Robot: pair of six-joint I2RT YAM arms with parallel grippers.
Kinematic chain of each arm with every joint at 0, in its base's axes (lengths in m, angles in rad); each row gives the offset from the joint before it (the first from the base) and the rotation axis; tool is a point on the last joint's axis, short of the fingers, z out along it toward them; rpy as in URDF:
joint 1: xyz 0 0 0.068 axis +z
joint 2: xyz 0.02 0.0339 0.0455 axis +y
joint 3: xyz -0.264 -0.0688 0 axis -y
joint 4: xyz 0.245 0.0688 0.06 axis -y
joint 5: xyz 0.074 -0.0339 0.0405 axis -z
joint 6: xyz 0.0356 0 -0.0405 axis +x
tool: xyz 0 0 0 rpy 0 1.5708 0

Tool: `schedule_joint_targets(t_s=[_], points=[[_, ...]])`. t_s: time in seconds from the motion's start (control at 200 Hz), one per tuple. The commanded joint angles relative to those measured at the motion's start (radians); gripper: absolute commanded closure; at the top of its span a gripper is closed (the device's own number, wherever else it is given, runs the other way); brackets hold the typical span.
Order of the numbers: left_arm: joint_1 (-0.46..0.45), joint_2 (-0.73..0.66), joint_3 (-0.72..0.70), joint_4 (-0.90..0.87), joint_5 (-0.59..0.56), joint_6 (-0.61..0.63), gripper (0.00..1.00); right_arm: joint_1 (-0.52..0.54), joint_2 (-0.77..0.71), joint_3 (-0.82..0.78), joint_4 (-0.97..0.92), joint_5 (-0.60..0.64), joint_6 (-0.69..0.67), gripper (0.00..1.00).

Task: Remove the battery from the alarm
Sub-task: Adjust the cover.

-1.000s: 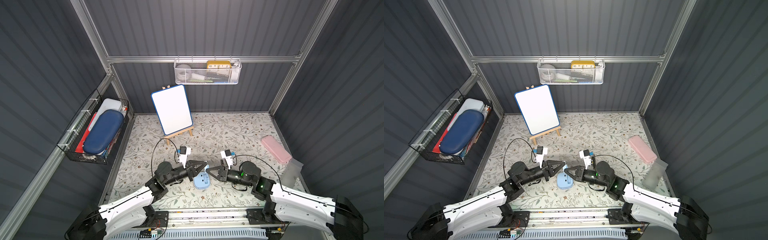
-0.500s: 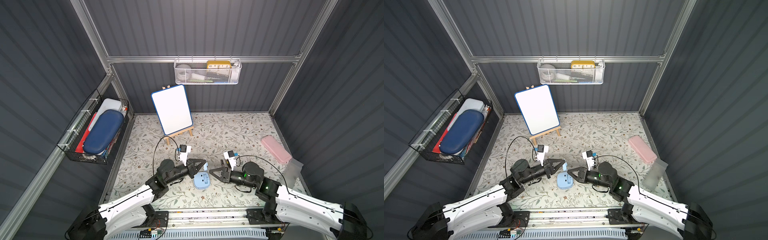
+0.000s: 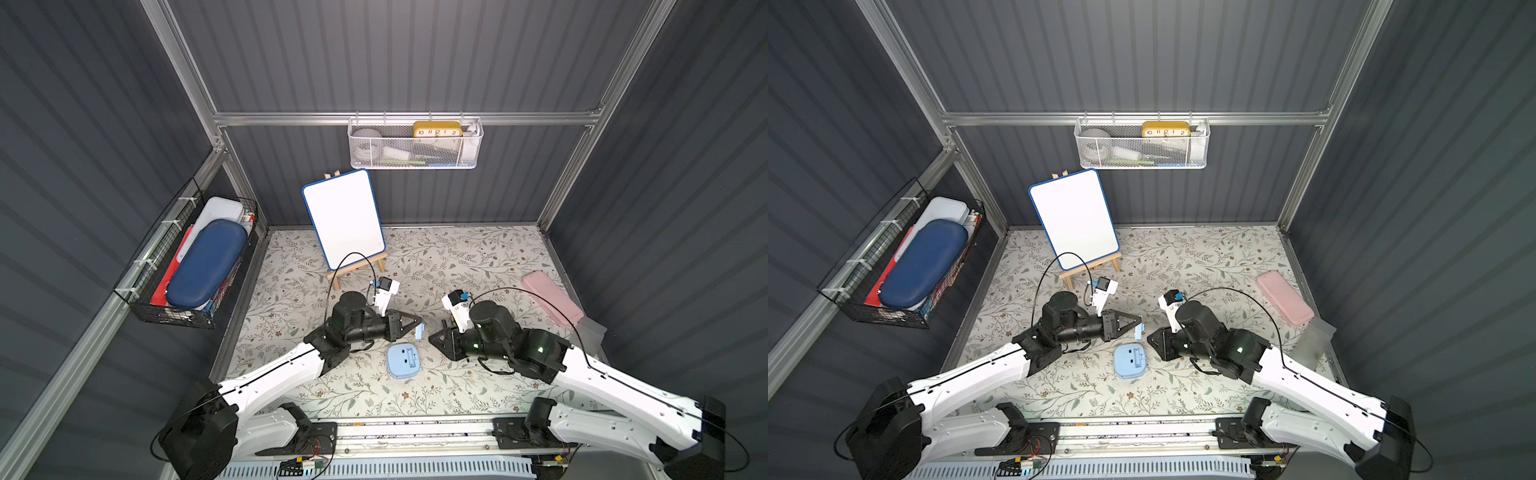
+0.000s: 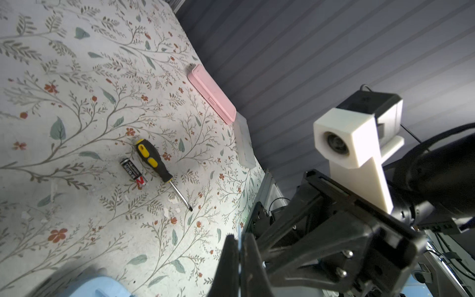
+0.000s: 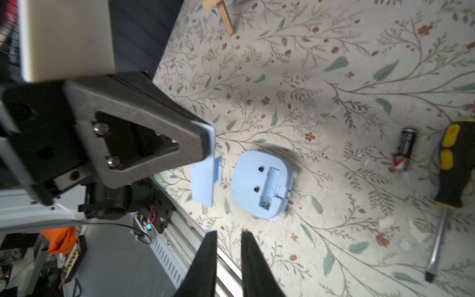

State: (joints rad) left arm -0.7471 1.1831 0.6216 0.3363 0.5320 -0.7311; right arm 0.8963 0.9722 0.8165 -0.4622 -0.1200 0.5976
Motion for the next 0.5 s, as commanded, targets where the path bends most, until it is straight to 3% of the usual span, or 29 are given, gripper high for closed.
schedule_joint_targets(t_s=[0.0, 0.495], points=[[0.004, -0.005, 0.022, -0.062, 0.042, -0.033, 1.0, -0.008, -0.044, -0.009, -0.023, 0.037, -0.044, 0.75], [0.005, 0.021, 0.039, -0.072, 0.041, -0.076, 1.0, -0.059, 0.031, -0.036, 0.157, -0.101, 0.017, 0.72]])
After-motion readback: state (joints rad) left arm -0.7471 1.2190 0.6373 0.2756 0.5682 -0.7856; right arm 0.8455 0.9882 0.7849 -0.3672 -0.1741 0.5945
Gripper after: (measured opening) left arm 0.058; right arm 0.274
